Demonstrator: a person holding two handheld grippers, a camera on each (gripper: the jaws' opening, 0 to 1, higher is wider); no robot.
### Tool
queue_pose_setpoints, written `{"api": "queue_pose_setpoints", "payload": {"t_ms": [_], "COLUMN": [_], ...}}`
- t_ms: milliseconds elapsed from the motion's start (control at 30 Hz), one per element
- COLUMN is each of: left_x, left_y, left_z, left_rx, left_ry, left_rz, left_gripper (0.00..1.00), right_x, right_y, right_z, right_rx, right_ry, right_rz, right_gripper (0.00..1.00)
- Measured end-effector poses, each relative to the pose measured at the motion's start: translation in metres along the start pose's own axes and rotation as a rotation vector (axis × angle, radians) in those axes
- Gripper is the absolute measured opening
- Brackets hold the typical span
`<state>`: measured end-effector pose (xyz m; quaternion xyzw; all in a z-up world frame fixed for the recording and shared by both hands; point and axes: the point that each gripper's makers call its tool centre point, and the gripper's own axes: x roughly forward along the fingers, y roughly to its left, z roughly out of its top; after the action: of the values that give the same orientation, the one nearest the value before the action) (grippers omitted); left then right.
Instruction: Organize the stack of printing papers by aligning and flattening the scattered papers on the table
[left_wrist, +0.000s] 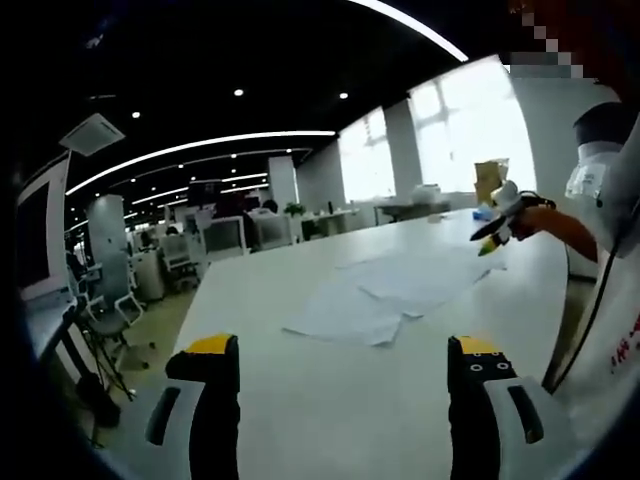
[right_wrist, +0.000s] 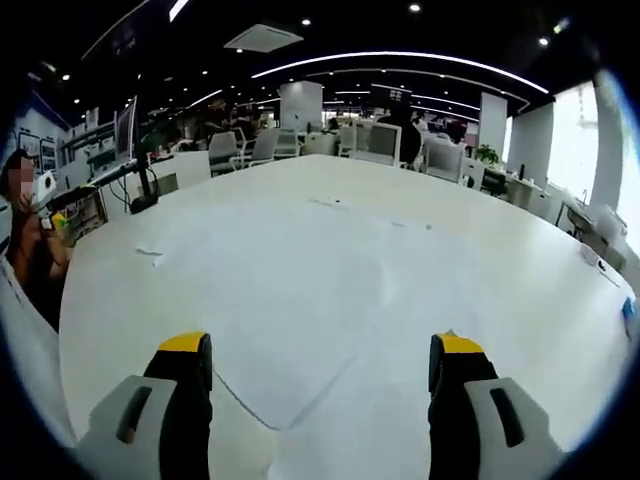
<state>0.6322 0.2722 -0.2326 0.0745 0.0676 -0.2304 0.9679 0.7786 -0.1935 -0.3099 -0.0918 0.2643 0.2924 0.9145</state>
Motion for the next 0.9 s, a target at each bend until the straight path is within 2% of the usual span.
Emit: {"api": "queue_pose_setpoints", "payload": {"t_ms": [333, 900], "left_x": [-0.003, -0.009], "left_y": [0.000, 0.002], "left_z": [-0.003, -0.003], "left_rx": [-0.009, -0.010], "left_ry": [0.000, 0.002], "left_rz": [0.007, 0.015], "left_gripper": [0.88, 0.88], "right_x": [0.007, 0.018], "right_y": [0.005, 0.011], "right_z": [0.005, -0.001], "right_rx": [-0.009, -0.012], "right_ry": [0.005, 0.030], "right_rz": [0.014, 0.033], "right_gripper": [0.84, 0.84]}}
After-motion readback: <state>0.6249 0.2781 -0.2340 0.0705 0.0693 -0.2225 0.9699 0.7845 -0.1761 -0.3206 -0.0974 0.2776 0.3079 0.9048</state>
